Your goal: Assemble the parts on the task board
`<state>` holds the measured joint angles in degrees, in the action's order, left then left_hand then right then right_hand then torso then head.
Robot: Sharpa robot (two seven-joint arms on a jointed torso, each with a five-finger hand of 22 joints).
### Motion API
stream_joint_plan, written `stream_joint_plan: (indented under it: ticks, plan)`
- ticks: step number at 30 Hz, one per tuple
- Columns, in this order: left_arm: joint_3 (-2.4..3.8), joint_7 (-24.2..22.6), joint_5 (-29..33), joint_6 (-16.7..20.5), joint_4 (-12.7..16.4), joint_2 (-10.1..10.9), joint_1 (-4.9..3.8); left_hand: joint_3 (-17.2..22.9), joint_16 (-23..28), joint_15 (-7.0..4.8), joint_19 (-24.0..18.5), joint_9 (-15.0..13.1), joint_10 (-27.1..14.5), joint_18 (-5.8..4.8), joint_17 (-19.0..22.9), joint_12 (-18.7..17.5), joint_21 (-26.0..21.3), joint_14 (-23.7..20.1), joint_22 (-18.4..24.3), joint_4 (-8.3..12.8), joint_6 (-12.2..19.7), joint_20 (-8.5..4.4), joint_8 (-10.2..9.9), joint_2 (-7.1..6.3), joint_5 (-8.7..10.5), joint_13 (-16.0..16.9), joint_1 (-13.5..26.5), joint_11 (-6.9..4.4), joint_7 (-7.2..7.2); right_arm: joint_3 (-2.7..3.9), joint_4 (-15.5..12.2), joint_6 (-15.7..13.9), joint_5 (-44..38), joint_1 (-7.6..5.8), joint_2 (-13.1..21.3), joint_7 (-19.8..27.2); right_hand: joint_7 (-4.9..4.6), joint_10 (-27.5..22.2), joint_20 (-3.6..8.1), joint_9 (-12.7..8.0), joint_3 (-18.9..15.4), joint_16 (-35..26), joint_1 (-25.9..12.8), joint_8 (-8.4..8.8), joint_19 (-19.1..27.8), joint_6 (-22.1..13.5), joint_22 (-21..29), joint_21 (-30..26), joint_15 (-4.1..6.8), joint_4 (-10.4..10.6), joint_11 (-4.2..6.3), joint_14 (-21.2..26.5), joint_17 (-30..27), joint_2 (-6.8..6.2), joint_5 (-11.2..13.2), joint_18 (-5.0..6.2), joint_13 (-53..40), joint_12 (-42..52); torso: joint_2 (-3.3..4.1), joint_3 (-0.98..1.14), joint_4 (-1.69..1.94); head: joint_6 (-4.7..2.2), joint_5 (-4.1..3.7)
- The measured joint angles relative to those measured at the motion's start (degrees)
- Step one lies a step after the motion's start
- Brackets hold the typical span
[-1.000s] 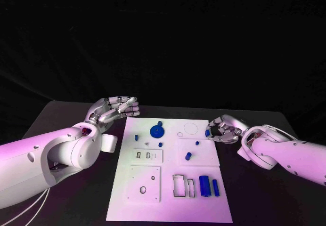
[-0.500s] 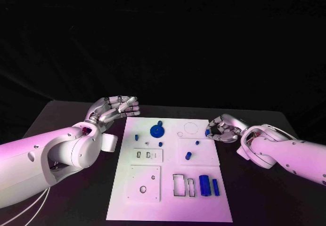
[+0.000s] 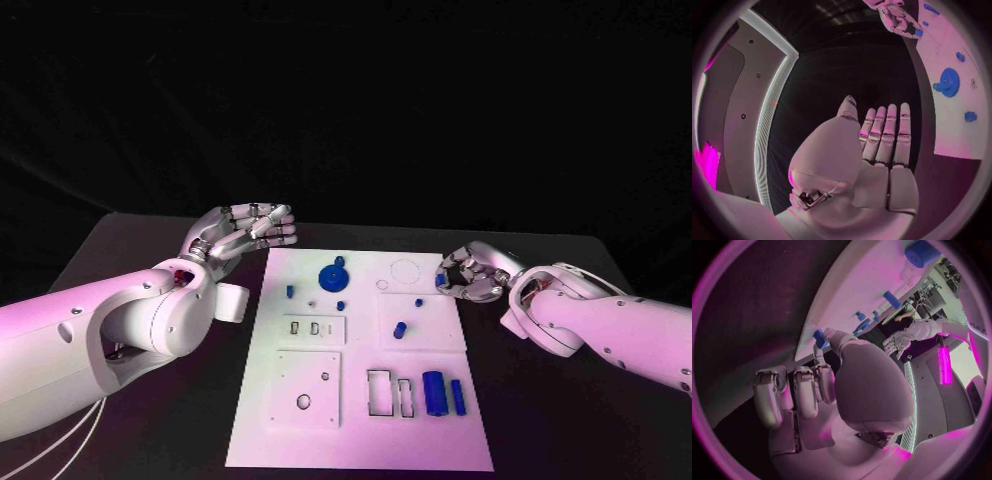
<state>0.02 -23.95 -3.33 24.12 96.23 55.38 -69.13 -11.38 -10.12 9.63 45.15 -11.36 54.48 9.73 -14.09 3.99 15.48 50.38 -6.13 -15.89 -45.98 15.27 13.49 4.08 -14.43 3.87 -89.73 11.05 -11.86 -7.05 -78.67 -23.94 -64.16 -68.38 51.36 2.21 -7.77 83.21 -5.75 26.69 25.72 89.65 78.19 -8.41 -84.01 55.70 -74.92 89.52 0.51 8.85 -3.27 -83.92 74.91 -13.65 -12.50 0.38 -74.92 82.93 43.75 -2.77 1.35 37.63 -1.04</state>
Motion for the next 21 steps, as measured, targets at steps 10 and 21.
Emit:
stream_joint_plan:
  ticks: [10, 21]
  plan:
    - [0.0, 0.0, 0.0, 0.0, 0.0, 0.0, 0.0, 0.0, 0.0, 0.0, 0.0, 0.0, 0.0, 0.0, 0.0, 0.0, 0.0, 0.0, 0.0, 0.0, 0.0, 0.0, 0.0, 0.0, 0.0, 0.0, 0.0, 0.0, 0.0, 0.0, 0.1, -0.1, 0.0, 0.0, -0.2, -0.3, 0.4, 0.3, 0.0, -0.1, 1.0, 0.0, -0.4, 0.0, 0.0, 0.7, 0.0, 0.3, 0.0, -0.6, 0.31, 0.0, 0.0, 0.43, 0.0, 0.0, 0.0, 0.0, -0.01, 0.0, 0.03, 0.05, -0.02]
    - [0.0, 0.0, 0.0, 0.0, 0.0, 0.1, 0.0, 0.0, 0.0, 0.0, 0.0, -0.1, 0.0, 0.0, -0.1, 0.0, 0.0, 0.0, 0.1, 0.0, 0.0, 0.0, 0.0, 0.0, 0.0, 0.0, 0.0, 0.0, 0.0, 0.0, -0.1, -1.8, 0.2, 0.0, -0.3, -0.4, 1.81, 0.9, 0.75, 0.7, 3.9, 0.0, -1.6, -2.04, 0.1, 4.5, 0.0, 0.2, 0.94, -2.3, 1.34, -0.1, 0.0, 1.75, 1.3, 0.0, 0.0, 1.1, -0.01, 0.04, 0.0, 0.02, 0.06]
